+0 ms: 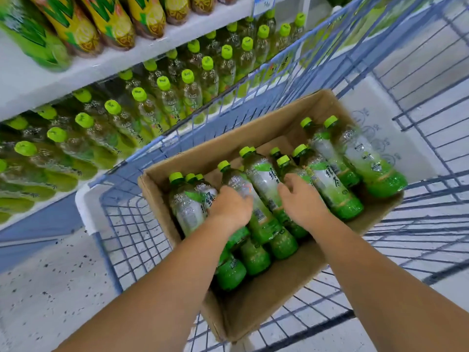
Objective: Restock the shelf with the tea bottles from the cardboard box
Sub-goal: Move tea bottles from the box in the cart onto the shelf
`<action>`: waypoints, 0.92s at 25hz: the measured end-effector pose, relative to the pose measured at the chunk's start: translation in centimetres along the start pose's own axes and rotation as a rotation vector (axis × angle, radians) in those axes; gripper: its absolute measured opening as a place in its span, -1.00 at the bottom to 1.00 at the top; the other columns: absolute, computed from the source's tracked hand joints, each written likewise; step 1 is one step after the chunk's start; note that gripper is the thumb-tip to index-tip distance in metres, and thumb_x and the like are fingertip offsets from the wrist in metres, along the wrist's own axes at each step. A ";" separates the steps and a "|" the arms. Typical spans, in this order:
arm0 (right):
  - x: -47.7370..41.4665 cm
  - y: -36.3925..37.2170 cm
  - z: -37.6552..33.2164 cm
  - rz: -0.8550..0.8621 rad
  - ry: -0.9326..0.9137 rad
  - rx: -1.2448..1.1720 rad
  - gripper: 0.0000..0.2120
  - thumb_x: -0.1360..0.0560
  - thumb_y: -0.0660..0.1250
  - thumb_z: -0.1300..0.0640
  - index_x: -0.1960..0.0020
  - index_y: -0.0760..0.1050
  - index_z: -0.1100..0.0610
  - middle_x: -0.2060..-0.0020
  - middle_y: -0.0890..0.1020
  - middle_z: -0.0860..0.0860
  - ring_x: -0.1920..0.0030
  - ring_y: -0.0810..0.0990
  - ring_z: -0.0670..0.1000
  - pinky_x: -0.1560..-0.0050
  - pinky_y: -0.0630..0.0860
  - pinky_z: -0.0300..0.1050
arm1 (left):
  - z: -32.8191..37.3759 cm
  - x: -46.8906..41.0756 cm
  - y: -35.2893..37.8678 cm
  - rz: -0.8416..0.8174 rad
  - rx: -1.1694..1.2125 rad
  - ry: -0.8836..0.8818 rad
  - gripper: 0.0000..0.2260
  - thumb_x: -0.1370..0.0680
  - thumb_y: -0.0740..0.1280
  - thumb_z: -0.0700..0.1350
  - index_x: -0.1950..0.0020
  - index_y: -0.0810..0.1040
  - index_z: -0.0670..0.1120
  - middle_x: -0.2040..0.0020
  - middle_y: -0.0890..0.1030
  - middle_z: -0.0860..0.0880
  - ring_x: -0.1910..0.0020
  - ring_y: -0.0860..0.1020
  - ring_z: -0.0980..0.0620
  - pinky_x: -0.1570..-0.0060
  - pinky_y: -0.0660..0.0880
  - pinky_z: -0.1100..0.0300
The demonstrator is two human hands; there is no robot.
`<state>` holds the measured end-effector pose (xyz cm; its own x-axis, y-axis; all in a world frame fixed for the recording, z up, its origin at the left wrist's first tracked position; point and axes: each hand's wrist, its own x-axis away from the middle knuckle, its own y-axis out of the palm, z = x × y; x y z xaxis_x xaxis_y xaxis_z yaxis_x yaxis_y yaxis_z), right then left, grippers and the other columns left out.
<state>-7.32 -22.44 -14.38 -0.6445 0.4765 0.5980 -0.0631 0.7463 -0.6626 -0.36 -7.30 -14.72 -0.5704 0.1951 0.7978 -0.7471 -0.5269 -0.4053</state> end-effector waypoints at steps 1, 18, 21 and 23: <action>-0.6 0.0 0.0 0.034 -0.003 0.046 -0.52 -0.65 0.14 -0.07 -0.49 0.29 0.13 -0.25 0.56 0.11 -0.20 0.54 0.17 -0.17 0.48 0.05 | 0.4 -0.8 0.2 -0.017 -0.013 -0.031 -0.51 -0.65 0.22 0.04 -0.42 0.30 -0.30 -0.30 0.53 -0.26 -0.22 0.55 -0.24 0.16 0.45 0.08; -1.5 1.7 -0.2 0.079 0.060 0.308 -0.66 -0.49 0.40 -0.06 0.14 0.33 0.15 0.15 0.40 0.06 0.15 0.41 0.09 0.24 0.26 -0.13 | 0.5 -1.3 4.3 0.136 0.234 -0.162 -0.63 -0.39 0.57 -0.06 -0.12 0.55 -0.10 -0.20 0.54 -0.13 0.21 0.57 -0.04 0.52 0.35 0.23; -0.1 1.9 0.0 0.062 0.049 0.139 -0.78 -0.54 0.35 0.10 0.00 0.32 0.16 0.08 0.40 0.03 0.11 0.40 0.06 0.26 0.27 -0.13 | 0.0 0.6 4.9 0.137 0.308 -0.016 -0.60 -0.42 0.55 0.00 -0.10 0.44 -0.06 -0.03 0.54 -0.03 0.12 0.54 -0.01 0.34 0.39 0.20; 0.5 1.7 0.3 0.042 0.047 0.075 -0.80 -0.53 0.34 0.14 -0.03 0.33 0.16 0.09 0.47 0.06 0.15 0.45 0.05 0.33 0.29 -0.13 | -0.3 2.0 5.1 0.126 0.335 0.070 -0.57 -0.44 0.53 0.02 -0.13 0.37 -0.02 -0.02 0.53 0.01 0.08 0.53 0.01 0.22 0.41 0.17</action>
<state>-7.96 -21.08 -15.29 -0.6113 0.5291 0.5885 -0.0950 0.6891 -0.7184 -5.37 -9.34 -15.34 -0.6818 0.1614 0.7135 -0.5227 -0.7899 -0.3208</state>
